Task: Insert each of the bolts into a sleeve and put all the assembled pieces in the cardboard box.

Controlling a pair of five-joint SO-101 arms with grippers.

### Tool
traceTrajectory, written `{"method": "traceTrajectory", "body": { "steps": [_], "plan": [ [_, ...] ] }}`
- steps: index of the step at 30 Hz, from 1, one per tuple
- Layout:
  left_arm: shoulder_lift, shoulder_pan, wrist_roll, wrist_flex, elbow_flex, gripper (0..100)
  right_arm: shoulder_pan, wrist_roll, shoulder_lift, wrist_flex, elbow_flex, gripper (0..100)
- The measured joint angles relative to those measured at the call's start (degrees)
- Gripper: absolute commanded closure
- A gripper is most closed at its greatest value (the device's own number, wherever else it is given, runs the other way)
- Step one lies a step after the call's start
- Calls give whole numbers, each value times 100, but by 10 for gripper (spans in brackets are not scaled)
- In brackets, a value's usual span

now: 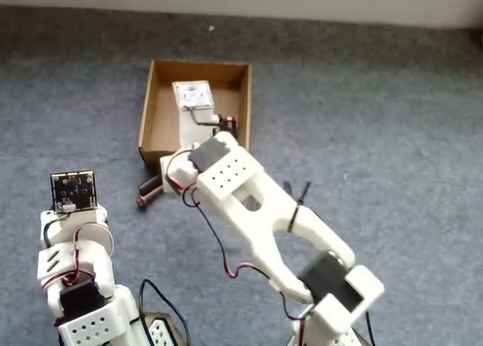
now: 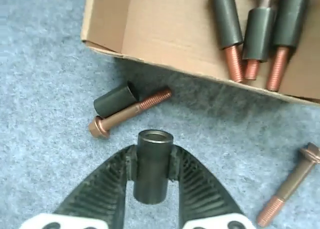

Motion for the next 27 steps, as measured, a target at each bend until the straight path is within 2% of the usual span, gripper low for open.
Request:
{"method": "traceTrajectory", "body": {
  "steps": [18,27],
  "plan": [
    [0,176,0,0,0,993,1407,193,-3446,0,2549,993],
    [0,176,0,0,0,993,1881,220,-4923,0,3675,993]
  ]
}}
